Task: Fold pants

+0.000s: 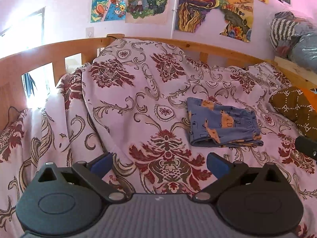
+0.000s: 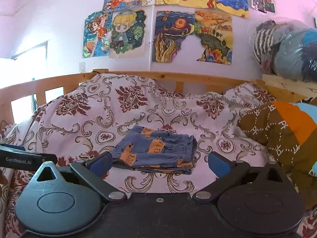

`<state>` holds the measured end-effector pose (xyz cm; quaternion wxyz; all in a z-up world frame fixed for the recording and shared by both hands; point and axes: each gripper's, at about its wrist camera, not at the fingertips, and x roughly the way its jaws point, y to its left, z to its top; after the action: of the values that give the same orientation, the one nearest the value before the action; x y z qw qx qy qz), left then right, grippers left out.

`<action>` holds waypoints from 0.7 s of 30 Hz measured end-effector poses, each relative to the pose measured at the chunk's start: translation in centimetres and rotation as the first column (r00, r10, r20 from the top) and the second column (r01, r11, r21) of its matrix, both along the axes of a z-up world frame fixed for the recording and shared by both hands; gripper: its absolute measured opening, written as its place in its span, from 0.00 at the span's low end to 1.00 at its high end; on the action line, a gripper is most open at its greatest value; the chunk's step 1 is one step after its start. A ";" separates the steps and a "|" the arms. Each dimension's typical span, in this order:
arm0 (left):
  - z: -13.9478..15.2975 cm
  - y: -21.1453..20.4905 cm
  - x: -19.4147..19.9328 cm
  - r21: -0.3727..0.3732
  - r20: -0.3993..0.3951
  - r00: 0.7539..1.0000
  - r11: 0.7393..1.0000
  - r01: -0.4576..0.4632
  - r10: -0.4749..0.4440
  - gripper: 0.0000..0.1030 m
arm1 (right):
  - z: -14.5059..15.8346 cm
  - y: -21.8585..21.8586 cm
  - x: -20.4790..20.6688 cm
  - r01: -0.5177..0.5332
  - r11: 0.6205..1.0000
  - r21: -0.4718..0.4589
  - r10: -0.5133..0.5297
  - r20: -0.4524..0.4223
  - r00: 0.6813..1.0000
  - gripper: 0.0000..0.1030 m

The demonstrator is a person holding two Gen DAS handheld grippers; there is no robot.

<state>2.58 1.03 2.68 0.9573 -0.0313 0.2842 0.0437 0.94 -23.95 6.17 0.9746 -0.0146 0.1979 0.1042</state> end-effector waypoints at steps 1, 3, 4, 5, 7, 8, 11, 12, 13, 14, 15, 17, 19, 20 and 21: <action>-0.1 0.0 0.0 0.000 -0.002 1.000 1.000 -0.001 0.001 1.00 | -0.1 -0.1 0.1 0.002 1.000 0.000 -0.002 -0.002 1.000 0.99; -0.2 0.2 0.1 0.001 -0.004 1.000 1.000 -0.004 0.004 1.00 | -0.2 -0.1 0.2 0.003 1.000 -0.001 -0.003 -0.005 1.000 0.99; -0.2 0.2 0.1 0.002 -0.004 1.000 1.000 -0.005 0.005 1.00 | -0.3 0.0 0.2 0.004 1.000 -0.001 -0.004 -0.006 1.000 0.99; -0.2 0.2 0.2 0.004 -0.004 1.000 1.000 -0.006 0.006 1.00 | -0.4 0.0 0.3 0.003 1.000 -0.001 -0.003 -0.007 1.000 0.99; -0.3 0.3 0.2 0.007 -0.003 1.000 1.000 -0.005 0.005 1.00 | -0.4 0.0 0.3 0.001 1.000 0.000 -0.001 -0.010 1.000 0.99; -0.3 0.2 0.2 0.007 -0.003 1.000 1.000 -0.006 0.006 1.00 | -0.5 0.0 0.4 0.000 1.000 -0.001 0.000 -0.012 1.000 0.99; -0.3 0.3 0.2 0.007 -0.003 1.000 1.000 -0.005 0.005 1.00 | -0.7 0.2 0.4 -0.003 1.000 -0.003 0.003 -0.015 1.000 0.99; -0.3 0.3 0.2 0.008 -0.004 1.000 1.000 -0.004 0.004 1.00 | -0.7 0.2 0.4 -0.004 1.000 -0.004 0.004 -0.016 1.000 0.99; -0.3 0.3 0.2 0.008 -0.004 1.000 1.000 -0.004 0.004 1.00 | -0.7 0.2 0.5 -0.004 1.000 -0.003 0.004 -0.017 1.000 0.99; -0.3 0.3 0.2 0.009 -0.004 1.000 1.000 -0.004 0.004 1.00 | -0.7 0.2 0.5 -0.003 1.000 -0.003 0.003 -0.019 1.000 0.99; -0.3 0.3 0.2 0.009 -0.004 1.000 1.000 -0.004 0.004 1.00 | -0.7 0.2 0.5 -0.002 1.000 -0.002 0.002 -0.020 1.000 0.99; -0.4 0.3 0.3 0.011 -0.007 1.000 1.000 -0.003 0.003 1.00 | -0.8 0.2 0.5 0.000 1.000 -0.001 0.000 -0.022 1.000 0.99; -0.5 0.4 0.3 0.009 -0.010 1.000 1.000 -0.002 0.002 1.00 | -0.8 0.1 0.5 0.002 1.000 0.002 -0.002 -0.024 1.000 0.99; -0.6 0.4 0.4 0.007 -0.012 1.000 1.000 -0.002 0.002 1.00 | -0.8 0.0 0.6 0.004 1.000 0.003 -0.004 -0.025 1.000 0.99; -0.6 0.5 0.4 0.006 -0.013 1.000 1.000 -0.001 0.002 1.00 | -0.8 0.0 0.6 0.005 1.000 0.004 -0.005 -0.026 1.000 0.99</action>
<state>2.95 1.48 2.06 0.9555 -0.0284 0.2902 0.0455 1.54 -23.96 5.37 0.9722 -0.0106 0.2104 0.1025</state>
